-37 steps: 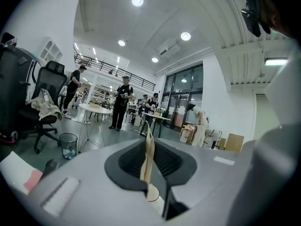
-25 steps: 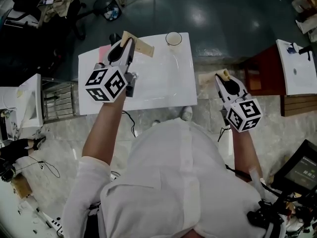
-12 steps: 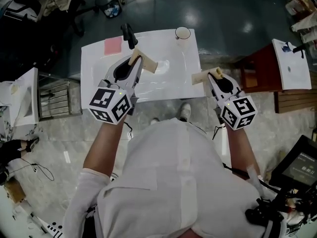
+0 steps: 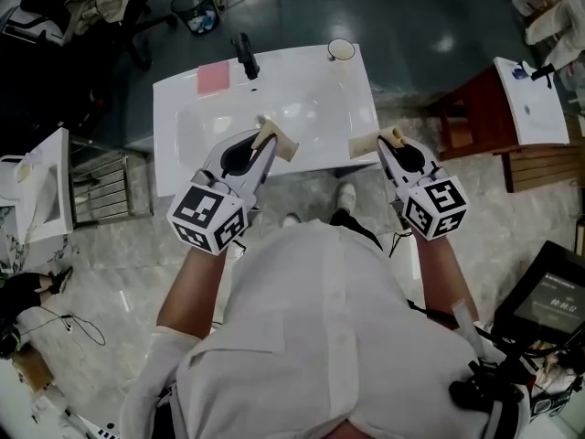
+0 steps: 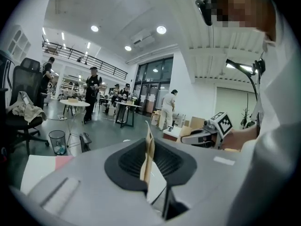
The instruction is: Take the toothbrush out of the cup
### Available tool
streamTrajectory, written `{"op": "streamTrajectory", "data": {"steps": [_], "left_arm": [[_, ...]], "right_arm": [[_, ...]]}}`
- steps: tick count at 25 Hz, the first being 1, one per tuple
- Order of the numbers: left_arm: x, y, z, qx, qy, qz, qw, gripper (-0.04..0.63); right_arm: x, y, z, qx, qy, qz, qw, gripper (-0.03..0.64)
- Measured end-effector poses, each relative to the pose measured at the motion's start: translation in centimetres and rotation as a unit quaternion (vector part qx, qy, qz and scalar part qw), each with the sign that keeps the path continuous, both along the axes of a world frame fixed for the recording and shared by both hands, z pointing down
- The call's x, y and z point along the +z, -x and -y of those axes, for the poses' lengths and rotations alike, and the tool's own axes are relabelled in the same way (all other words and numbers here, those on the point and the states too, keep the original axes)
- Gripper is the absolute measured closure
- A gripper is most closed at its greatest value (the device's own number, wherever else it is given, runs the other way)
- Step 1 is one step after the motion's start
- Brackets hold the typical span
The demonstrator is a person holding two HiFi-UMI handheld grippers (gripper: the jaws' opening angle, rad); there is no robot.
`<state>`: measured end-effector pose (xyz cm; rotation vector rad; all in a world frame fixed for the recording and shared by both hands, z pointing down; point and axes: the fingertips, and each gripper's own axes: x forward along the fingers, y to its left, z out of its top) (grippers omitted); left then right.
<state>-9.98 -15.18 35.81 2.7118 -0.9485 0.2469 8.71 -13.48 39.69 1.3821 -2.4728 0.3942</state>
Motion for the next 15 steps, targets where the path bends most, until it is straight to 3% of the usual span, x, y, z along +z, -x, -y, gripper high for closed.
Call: {"op": "streamTrajectory", "data": {"steps": [6,15], "left_arm": [[1.5,1.2,-4.6,0.037,-0.009,0.007,0.9992,0.546],[1.3,2.1,-6.7,0.056,-0.017,0.009,0.9982,0.546]], "right_arm": [[2.0,2.9,-4.0,-0.004,0.005,-0.005,1.0,0.569],[2.4,5.6,-5.3,-0.018,0.006,-0.009,1.0,0.569]]}}
